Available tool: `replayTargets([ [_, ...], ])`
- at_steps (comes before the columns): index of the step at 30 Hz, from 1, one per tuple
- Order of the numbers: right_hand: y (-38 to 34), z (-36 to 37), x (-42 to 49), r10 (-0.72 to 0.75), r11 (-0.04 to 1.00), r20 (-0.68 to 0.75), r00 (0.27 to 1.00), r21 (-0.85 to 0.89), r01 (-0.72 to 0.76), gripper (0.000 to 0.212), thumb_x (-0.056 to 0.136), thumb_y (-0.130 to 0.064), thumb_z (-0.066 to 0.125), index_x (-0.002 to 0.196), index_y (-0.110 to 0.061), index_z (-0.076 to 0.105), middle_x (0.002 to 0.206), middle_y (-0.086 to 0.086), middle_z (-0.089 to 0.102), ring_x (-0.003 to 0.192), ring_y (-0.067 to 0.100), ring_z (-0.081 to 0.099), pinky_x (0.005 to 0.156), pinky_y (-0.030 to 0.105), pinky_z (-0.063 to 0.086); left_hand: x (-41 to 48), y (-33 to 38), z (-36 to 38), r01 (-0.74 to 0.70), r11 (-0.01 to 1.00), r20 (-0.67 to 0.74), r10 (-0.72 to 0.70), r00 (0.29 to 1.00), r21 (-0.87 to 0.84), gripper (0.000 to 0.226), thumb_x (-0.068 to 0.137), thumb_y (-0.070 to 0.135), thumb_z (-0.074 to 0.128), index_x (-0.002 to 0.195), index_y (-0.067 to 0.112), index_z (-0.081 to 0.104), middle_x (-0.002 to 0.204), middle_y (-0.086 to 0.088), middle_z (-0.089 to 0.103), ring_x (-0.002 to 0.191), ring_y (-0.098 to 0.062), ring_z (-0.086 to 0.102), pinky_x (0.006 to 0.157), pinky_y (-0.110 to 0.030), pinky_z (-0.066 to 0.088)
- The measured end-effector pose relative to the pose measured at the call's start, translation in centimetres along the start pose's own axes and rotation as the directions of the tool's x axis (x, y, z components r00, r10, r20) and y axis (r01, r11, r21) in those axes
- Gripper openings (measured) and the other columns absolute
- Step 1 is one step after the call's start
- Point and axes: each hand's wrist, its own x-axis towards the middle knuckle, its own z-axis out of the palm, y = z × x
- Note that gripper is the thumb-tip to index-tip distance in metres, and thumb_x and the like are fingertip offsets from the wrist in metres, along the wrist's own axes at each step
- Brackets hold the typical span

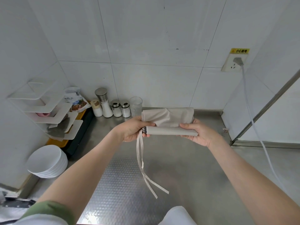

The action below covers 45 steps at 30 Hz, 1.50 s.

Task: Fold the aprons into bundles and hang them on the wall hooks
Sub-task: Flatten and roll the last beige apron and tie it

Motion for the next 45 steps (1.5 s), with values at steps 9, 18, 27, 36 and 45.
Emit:
replayTargets([
  [9,0.2,-1.0,0.7,-0.019,0.998,-0.022,1.000,0.051,0.020,0.021,0.088,0.011,0.047,0.102,-0.001,0.057,0.080,0.009,0.072,0.073,0.018,0.072,0.059,0.025,0.058,-0.2,0.0,0.0,-0.022,0.998,0.098,0.027,0.995,-0.054,0.022,0.094,-0.012,0.040,0.098,-0.001,0.058,0.069,-0.012,0.056,0.051,-0.014,0.053,0.045,-0.017,0.042],
  [18,1.0,-1.4,1.4,-0.058,0.998,0.031,0.998,-0.008,0.059,0.038,0.084,0.006,0.050,0.057,-0.015,0.067,0.087,0.001,0.070,0.077,0.013,0.067,0.061,0.022,0.055,-0.8,-0.3,-0.5,0.005,0.994,0.206,0.018,0.978,-0.113,0.046,0.075,0.001,0.039,0.116,-0.001,0.061,0.089,-0.017,0.062,0.067,-0.023,0.056,0.060,-0.025,0.051],
  [27,1.8,-1.9,0.9,-0.033,0.919,-0.061,0.998,0.392,0.054,0.043,0.067,-0.027,0.067,0.097,0.003,0.071,0.113,0.026,0.064,0.099,0.035,0.066,0.076,0.041,0.058,-0.4,-0.8,-0.3,0.012,0.993,0.112,0.001,0.994,-0.117,0.047,0.090,0.043,0.049,0.111,0.003,0.063,0.095,-0.008,0.067,0.073,-0.017,0.060,0.065,-0.023,0.053],
  [36,1.6,3.0,2.0,-0.062,0.855,-0.206,0.977,0.494,0.159,0.017,0.093,-0.019,0.056,0.101,-0.004,0.057,0.088,0.013,0.069,0.093,0.025,0.063,0.091,0.042,0.052,0.8,-1.3,1.4,-0.091,0.990,-0.037,0.095,0.995,0.103,0.044,0.094,0.001,0.055,0.133,0.018,0.047,0.105,-0.006,0.061,0.079,-0.010,0.064,0.071,-0.020,0.053],
  [45,2.0,5.0,2.9,-0.102,0.980,-0.172,0.980,0.151,0.128,0.020,0.093,-0.010,0.056,0.112,-0.005,0.059,0.099,0.009,0.071,0.090,0.019,0.068,0.083,0.030,0.056,1.0,-0.5,2.5,-0.003,0.973,0.055,-0.010,0.998,0.231,0.040,0.092,0.020,0.061,0.131,0.012,0.051,0.116,-0.005,0.066,0.103,-0.016,0.063,0.084,-0.027,0.052],
])
